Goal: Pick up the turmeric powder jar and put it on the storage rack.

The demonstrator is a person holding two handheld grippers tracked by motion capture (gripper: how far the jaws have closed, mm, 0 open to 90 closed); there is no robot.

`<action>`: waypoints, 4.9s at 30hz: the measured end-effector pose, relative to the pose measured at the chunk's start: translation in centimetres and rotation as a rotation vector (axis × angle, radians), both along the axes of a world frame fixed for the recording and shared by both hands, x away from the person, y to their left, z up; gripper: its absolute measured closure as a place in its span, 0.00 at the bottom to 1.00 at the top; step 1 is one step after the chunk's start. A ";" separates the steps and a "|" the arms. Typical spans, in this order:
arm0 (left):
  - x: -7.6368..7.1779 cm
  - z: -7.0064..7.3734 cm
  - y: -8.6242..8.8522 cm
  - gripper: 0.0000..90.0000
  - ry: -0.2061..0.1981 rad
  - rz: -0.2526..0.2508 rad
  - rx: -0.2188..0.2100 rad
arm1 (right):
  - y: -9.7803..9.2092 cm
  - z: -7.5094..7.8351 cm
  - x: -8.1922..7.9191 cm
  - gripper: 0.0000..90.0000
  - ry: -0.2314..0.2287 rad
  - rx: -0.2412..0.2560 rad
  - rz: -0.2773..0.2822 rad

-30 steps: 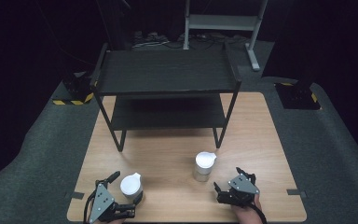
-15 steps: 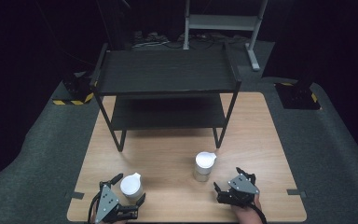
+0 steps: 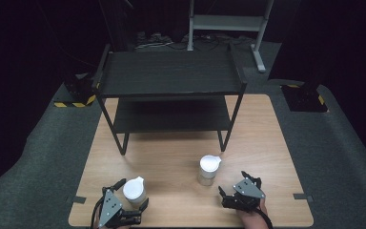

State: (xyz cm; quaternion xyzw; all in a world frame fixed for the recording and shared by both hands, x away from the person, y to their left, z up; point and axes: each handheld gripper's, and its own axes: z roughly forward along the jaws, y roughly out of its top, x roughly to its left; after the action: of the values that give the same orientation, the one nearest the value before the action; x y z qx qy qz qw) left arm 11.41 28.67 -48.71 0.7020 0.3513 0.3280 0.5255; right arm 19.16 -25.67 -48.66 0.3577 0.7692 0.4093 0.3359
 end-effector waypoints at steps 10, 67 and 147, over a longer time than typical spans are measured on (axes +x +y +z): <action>0.3 -0.4 0.1 0.05 0.030 0.000 -0.004 | 0.0 0.0 0.0 0.00 -0.001 0.001 -0.001; 0.9 1.9 1.4 0.34 0.037 -0.043 -0.087 | 0.0 0.0 0.1 0.00 0.004 0.002 0.000; 8.9 23.5 1.0 0.34 -0.235 -0.032 -0.120 | 0.0 0.2 0.2 0.00 0.012 -0.005 0.002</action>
State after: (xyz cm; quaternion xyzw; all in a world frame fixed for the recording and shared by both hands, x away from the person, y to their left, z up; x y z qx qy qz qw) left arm 20.30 29.64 -25.26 0.6318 0.2951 0.3779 0.6091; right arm 19.36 -25.63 -48.49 0.3587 0.7725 0.4057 0.3316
